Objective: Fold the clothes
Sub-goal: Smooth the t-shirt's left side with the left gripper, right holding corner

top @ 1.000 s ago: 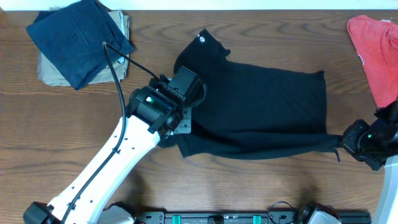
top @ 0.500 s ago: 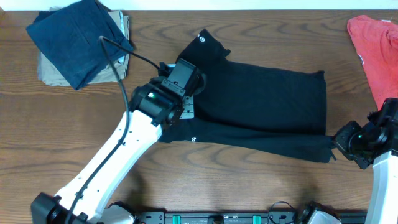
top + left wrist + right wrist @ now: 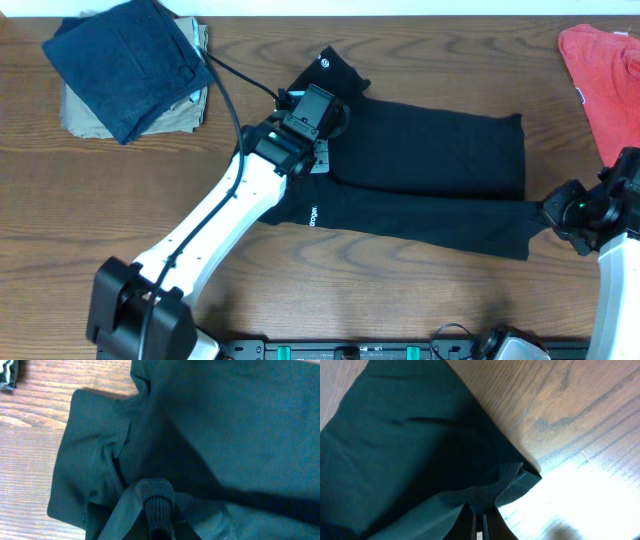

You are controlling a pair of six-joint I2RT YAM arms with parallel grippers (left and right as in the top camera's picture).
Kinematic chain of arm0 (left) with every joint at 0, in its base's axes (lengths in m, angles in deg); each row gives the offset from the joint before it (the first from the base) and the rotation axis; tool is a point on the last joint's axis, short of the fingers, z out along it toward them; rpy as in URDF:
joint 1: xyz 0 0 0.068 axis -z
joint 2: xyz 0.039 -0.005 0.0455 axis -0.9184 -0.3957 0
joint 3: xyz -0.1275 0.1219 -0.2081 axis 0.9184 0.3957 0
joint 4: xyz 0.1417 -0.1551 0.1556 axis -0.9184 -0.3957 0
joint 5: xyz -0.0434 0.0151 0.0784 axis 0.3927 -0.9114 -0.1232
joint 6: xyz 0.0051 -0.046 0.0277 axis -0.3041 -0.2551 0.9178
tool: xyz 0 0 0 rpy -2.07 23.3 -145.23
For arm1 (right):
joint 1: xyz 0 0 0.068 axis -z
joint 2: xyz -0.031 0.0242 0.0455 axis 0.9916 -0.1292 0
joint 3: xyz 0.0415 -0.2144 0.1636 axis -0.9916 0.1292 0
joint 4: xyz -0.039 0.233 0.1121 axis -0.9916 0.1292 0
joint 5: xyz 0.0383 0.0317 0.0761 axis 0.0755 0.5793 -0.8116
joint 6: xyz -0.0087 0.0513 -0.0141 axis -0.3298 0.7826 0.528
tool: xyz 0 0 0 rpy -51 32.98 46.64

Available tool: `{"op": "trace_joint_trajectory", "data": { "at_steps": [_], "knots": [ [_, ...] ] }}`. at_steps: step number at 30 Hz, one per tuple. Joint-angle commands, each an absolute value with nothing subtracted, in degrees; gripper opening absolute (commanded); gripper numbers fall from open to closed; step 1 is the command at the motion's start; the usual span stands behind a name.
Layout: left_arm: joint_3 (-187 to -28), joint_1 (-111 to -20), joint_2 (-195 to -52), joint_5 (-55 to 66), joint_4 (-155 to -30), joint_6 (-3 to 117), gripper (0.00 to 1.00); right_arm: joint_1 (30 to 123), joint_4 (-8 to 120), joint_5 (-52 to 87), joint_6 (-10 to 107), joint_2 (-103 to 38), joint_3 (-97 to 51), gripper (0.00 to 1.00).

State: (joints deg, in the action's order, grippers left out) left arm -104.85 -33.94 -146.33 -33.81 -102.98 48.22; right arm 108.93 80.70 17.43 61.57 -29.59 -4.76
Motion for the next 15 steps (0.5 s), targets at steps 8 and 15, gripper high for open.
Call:
{"op": "trace_joint_trajectory", "data": {
  "at_steps": [8,15],
  "knots": [
    [-104.5,-37.7,-151.4,-39.0,-100.4,48.6,0.06,109.1,73.1,17.8,63.9,-33.4,1.3,0.01],
    [-104.5,-41.3,-154.6,-38.9,-97.7,48.5,0.27,109.1,70.0,18.5,63.9,-34.9,1.3,0.01]
  ]
}}
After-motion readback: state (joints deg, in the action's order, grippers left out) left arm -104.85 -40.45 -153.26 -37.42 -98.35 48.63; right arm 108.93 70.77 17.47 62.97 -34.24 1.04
